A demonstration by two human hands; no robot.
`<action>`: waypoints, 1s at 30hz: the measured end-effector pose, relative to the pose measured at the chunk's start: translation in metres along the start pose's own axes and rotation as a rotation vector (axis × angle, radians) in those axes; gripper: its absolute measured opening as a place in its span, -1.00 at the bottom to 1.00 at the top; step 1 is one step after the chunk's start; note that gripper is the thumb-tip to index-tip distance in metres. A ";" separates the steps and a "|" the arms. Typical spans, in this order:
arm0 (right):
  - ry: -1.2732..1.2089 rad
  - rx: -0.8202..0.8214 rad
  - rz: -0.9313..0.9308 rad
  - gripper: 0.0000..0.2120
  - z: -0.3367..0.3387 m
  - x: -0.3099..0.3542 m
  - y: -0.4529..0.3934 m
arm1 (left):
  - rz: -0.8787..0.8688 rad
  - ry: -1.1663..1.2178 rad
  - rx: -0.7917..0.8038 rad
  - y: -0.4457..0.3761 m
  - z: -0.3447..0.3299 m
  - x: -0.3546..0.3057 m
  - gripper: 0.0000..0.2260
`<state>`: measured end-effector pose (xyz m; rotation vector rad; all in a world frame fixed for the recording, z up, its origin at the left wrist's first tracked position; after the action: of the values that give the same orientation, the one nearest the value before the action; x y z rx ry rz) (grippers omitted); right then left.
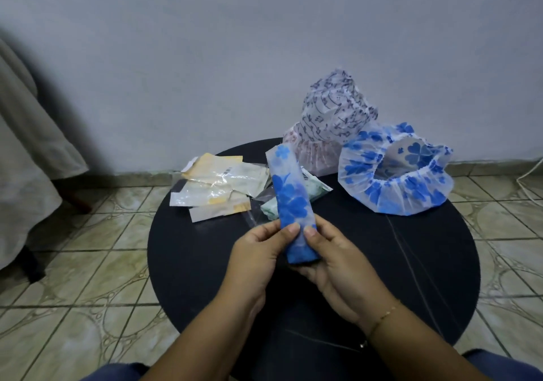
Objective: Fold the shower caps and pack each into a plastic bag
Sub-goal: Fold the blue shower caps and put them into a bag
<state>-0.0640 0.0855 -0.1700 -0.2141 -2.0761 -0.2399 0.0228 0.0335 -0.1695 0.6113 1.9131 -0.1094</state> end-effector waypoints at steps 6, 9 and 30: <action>0.005 -0.015 -0.034 -0.65 -0.010 -0.006 -0.025 | -0.063 -0.344 -0.047 -0.024 0.027 -0.021 -0.79; -0.048 -0.114 -0.042 -0.70 -0.004 -0.006 -0.040 | -0.152 -0.727 -0.150 -0.048 0.043 -0.038 -0.60; -0.049 -0.300 -0.048 -0.70 0.009 0.020 -0.106 | -0.144 -2.245 0.081 -0.185 0.004 -0.074 -0.93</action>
<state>-0.1074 -0.0137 -0.1657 -0.3539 -2.0893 -0.5818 -0.0375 -0.1547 -0.1427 0.0816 -0.2504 -0.6279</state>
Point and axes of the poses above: each hand's wrist, its own y-axis away from the middle knuckle, its own z-axis out of the back of the hand, x = y × z, the point moved 6 cm from there along -y, towards the middle knuckle, and after that the axes turned 2 degrees about y, right-handed, at the moved point
